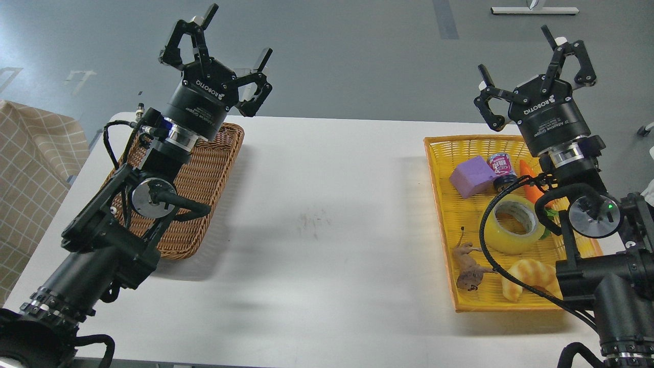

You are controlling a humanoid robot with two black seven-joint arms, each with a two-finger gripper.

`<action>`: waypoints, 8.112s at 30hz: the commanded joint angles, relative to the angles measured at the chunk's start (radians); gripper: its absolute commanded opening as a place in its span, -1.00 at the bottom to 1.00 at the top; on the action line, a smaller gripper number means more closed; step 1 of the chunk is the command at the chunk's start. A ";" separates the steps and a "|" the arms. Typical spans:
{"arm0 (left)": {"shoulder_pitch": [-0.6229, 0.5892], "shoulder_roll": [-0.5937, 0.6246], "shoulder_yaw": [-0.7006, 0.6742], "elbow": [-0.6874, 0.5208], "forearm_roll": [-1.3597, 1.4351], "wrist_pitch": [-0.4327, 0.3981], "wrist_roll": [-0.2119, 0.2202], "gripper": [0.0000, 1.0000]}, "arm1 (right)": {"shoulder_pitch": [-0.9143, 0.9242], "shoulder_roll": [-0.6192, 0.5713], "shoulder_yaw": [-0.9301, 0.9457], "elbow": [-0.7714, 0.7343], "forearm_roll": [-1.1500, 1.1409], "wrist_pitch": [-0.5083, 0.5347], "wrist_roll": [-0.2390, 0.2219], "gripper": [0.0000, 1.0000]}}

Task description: Place and transfer tape with both arms

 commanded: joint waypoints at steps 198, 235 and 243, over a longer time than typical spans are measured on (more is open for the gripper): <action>0.012 -0.006 -0.033 0.001 0.000 0.000 -0.001 0.96 | 0.170 -0.599 -0.749 0.295 -1.447 0.000 -0.006 -1.00; 0.011 -0.017 -0.031 0.001 0.002 0.000 0.001 0.96 | 0.449 -0.009 -1.191 -0.171 -1.462 0.000 -0.010 -1.00; 0.011 -0.018 -0.031 -0.005 0.002 0.000 0.001 0.96 | 0.463 0.000 -1.228 -0.206 -1.462 0.000 -0.010 -1.00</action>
